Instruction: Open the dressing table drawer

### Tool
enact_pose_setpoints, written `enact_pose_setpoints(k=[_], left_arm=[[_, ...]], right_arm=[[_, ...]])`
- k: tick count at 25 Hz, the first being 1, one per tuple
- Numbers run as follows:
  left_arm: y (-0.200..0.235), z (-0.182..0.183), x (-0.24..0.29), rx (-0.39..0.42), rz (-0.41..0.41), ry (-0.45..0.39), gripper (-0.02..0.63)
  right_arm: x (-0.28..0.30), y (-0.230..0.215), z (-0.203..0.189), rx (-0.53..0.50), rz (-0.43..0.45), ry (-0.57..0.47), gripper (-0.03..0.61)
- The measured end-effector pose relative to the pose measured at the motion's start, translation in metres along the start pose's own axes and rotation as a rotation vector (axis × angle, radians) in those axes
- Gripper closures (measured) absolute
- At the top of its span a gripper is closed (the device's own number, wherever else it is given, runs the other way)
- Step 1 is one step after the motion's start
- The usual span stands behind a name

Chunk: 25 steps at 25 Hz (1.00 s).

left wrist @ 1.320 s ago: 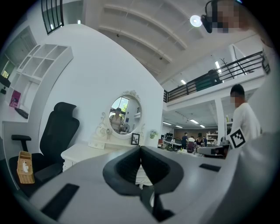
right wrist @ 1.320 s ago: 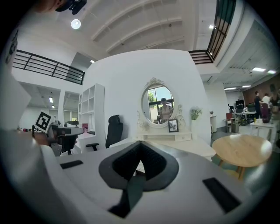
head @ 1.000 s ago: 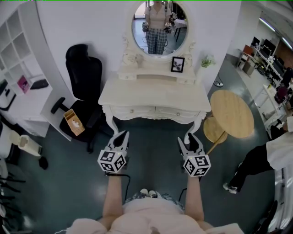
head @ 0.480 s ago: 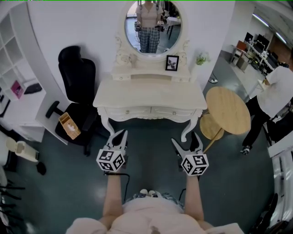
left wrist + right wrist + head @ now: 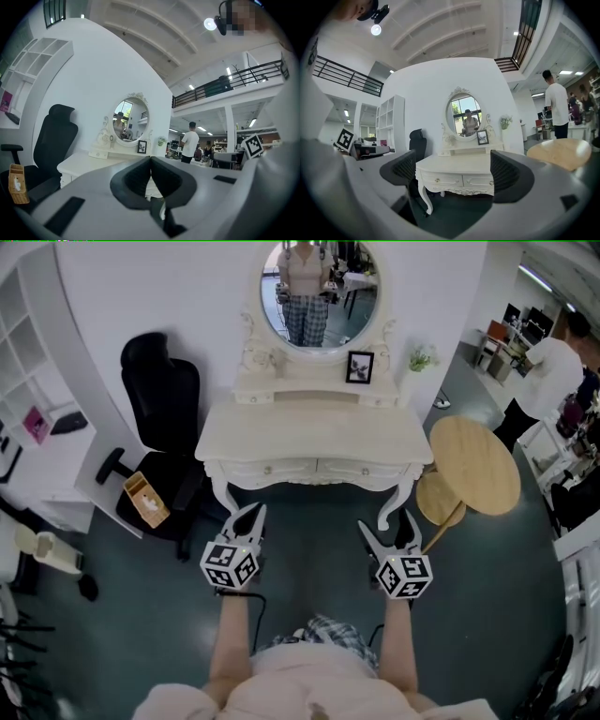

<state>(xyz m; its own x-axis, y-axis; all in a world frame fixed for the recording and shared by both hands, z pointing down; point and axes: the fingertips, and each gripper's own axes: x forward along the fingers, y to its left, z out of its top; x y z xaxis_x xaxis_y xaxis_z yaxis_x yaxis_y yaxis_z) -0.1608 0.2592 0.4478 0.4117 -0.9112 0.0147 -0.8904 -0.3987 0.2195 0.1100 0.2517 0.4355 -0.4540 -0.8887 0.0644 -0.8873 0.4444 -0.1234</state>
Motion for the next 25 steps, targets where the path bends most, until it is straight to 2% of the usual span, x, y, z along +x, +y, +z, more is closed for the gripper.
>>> enact_pose_setpoints(k=[14,21,25], left_arm=[[0.023,-0.008,0.048,0.0,0.0,0.034,0.586],[0.057,-0.007,0.104,0.003,0.02,0.041,0.587],[0.089,-0.008,0.158,0.014,0.035,0.036,0.588]], right_arm=[[0.045,-0.033,-0.005,0.019,-0.025,0.012,0.092],[0.11,-0.057,-0.007,0.035,-0.011,0.016,0.092],[0.175,-0.084,-0.007,0.028,0.006,0.008,0.092]])
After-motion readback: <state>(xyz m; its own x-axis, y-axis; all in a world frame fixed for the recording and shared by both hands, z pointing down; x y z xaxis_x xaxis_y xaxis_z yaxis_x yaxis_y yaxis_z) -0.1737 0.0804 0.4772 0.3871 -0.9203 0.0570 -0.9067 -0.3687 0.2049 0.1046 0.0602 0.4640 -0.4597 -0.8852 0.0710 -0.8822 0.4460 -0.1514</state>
